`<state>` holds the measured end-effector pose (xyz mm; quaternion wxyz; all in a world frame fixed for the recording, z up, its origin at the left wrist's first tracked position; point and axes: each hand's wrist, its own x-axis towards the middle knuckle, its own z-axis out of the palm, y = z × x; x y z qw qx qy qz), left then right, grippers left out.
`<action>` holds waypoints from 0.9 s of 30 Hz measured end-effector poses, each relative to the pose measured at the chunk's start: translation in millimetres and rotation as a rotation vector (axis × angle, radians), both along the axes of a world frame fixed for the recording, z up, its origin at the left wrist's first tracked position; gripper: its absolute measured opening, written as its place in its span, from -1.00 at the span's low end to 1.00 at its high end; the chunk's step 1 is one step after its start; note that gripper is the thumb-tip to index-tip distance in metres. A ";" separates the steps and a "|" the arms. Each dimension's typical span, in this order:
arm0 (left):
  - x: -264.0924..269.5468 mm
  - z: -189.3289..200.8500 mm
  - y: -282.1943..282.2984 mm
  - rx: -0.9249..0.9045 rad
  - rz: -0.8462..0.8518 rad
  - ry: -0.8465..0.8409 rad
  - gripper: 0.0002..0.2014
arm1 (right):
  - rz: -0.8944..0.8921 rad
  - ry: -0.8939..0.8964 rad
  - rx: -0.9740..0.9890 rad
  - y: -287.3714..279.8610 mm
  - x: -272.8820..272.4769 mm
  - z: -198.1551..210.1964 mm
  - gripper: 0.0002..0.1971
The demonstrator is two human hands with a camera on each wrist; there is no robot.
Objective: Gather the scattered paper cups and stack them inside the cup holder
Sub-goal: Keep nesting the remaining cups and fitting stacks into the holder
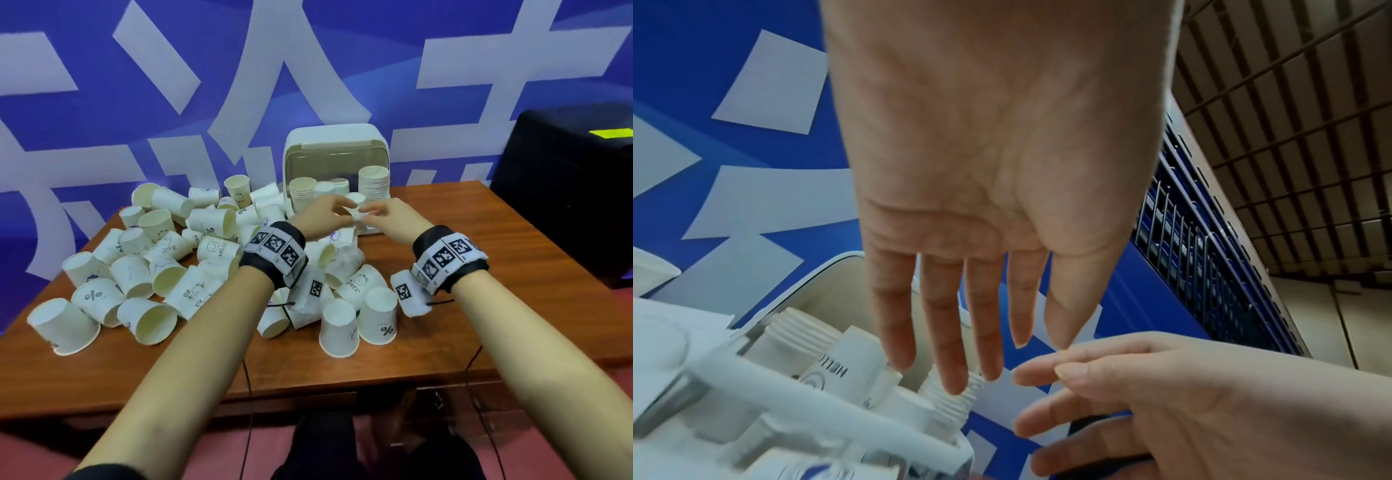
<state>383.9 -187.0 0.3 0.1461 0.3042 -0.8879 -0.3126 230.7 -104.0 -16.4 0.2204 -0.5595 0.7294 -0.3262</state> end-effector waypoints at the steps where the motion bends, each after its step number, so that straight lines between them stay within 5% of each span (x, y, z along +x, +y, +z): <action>1: 5.4 -8.3 9.2 0.021 -0.006 0.006 -0.61 | 0.007 -0.004 0.010 10.4 2.4 -7.9 -0.67; 9: 37.9 -69.1 69.6 0.051 -0.086 -0.095 -0.48 | -0.049 -0.135 0.074 89.1 7.3 -69.6 -0.60; 17: 23.4 -107.5 101.4 -0.252 -0.122 -0.283 -0.28 | -0.048 -0.378 0.026 115.6 18.3 -108.0 -0.29; 27: 15.5 -119.6 94.3 -0.389 -0.085 -0.240 -0.29 | -0.088 -0.392 -0.028 104.3 24.3 -116.7 -0.39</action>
